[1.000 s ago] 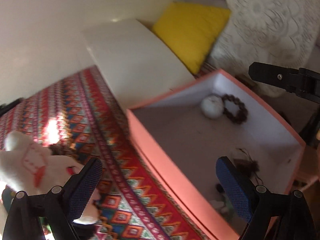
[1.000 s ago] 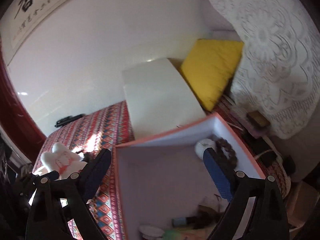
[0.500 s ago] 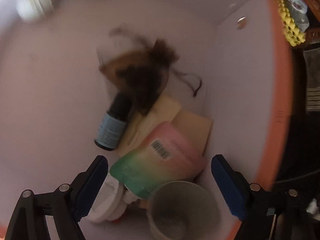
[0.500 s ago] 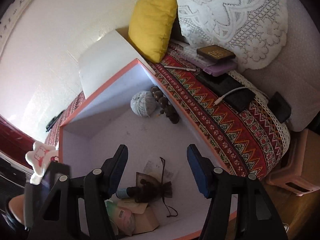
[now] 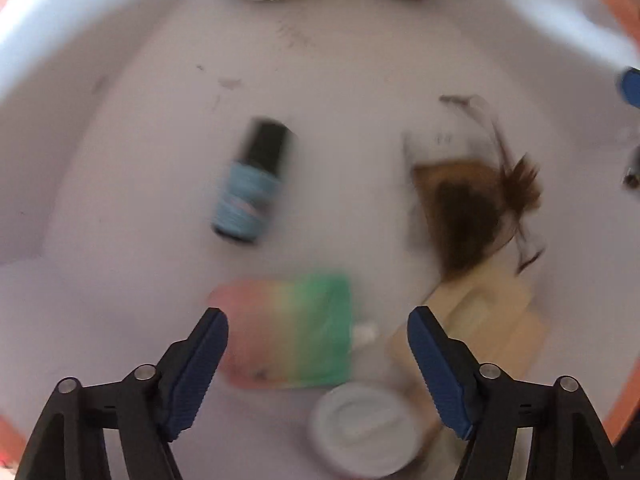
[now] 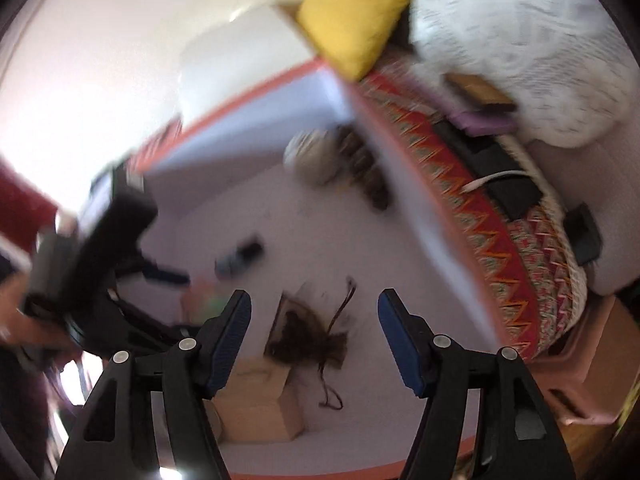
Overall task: Clean container
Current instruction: 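Grasp the dark glass bottle with left gripper while right grasps brown tassel pouch, then carry the bottle and pouch out and release them on the blanket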
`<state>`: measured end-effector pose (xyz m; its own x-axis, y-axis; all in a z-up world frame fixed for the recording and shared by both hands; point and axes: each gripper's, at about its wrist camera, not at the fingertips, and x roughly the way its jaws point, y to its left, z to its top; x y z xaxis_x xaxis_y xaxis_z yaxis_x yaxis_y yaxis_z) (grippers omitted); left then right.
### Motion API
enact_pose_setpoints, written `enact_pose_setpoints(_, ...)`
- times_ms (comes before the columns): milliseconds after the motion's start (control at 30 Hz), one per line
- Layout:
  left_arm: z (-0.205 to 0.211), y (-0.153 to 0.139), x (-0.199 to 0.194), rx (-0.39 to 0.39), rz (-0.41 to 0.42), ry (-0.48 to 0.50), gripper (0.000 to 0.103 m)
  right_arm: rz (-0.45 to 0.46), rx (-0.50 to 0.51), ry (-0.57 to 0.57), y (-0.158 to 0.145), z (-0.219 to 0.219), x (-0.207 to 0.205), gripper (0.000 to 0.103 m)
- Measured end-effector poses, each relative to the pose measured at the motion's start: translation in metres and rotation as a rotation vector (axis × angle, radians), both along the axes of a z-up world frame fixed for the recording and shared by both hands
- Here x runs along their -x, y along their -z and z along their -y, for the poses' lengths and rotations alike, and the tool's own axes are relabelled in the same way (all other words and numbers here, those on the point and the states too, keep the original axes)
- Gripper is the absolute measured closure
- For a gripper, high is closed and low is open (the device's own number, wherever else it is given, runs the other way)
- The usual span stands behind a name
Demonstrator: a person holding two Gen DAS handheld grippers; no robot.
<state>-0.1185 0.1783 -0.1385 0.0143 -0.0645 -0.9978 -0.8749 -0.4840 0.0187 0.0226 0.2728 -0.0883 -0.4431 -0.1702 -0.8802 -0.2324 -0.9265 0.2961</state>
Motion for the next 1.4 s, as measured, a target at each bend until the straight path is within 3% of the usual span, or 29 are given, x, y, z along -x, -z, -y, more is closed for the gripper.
enact_pose_setpoints(100,0.003,0.003,0.000,0.049,-0.048,0.003,0.023,0.182,-0.148,-0.109,0.030,0.032,0.029,0.034)
enact_pose_setpoints(200,0.007,-0.003,0.007,0.013,-0.011,-0.022,0.024,0.324,-0.248,-0.214,0.052,0.056,0.047,0.038)
enact_pose_setpoints(267,0.006,-0.014,0.008,-0.029,0.014,-0.024,0.024,0.357,-0.259,-0.269,0.058,0.060,0.049,0.056)
enact_pose_setpoints(300,0.003,-0.019,0.010,-0.035,-0.005,-0.029,0.023,0.361,-0.248,-0.293,0.060,0.062,0.049,0.071)
enact_pose_setpoints(333,0.001,-0.025,0.012,-0.040,-0.025,-0.034,0.021,0.365,-0.236,-0.318,0.062,0.063,0.048,0.074)
enact_pose_setpoints(433,-0.006,-0.042,0.024,-0.064,-0.088,-0.077,0.012,0.256,-0.175,-0.249,0.046,0.050,0.033,0.090)
enact_pose_setpoints(567,-0.017,-0.052,0.044,-0.070,-0.155,-0.134,0.008,0.021,-0.066,-0.040,-0.001,0.014,0.012,0.091)
enact_pose_setpoints(733,-0.044,-0.024,0.066,0.069,-0.263,-0.092,0.008,-0.278,0.030,0.122,-0.082,-0.021,-0.013,0.091)
enact_pose_setpoints(833,-0.068,0.007,0.070,0.139,-0.256,-0.024,0.008,-0.393,0.082,0.165,-0.104,-0.033,-0.022,0.090)
enact_pose_setpoints(933,-0.084,0.026,0.075,0.219,-0.212,-0.011,0.013,-0.401,0.082,0.167,-0.109,-0.034,-0.025,0.090)
enact_pose_setpoints(1000,-0.094,0.018,0.079,0.182,-0.192,-0.031,0.046,-0.400,0.077,0.171,-0.111,-0.035,-0.028,0.090)
enact_pose_setpoints(1033,-0.099,0.015,0.081,0.171,-0.182,-0.042,0.080,-0.402,0.075,0.175,-0.115,-0.034,-0.028,0.090)
enact_pose_setpoints(1200,-0.111,0.011,0.070,0.178,-0.157,-0.048,0.080,-0.421,0.076,0.202,-0.118,-0.035,-0.036,0.090)
enact_pose_setpoints(1300,-0.117,0.001,0.059,0.100,-0.077,-0.073,0.079,-0.437,0.082,0.230,-0.098,-0.052,-0.033,0.090)
enact_pose_setpoints(1400,-0.122,-0.022,0.050,0.022,-0.058,-0.108,0.079,-0.458,0.084,0.246,-0.099,-0.057,-0.039,0.090)
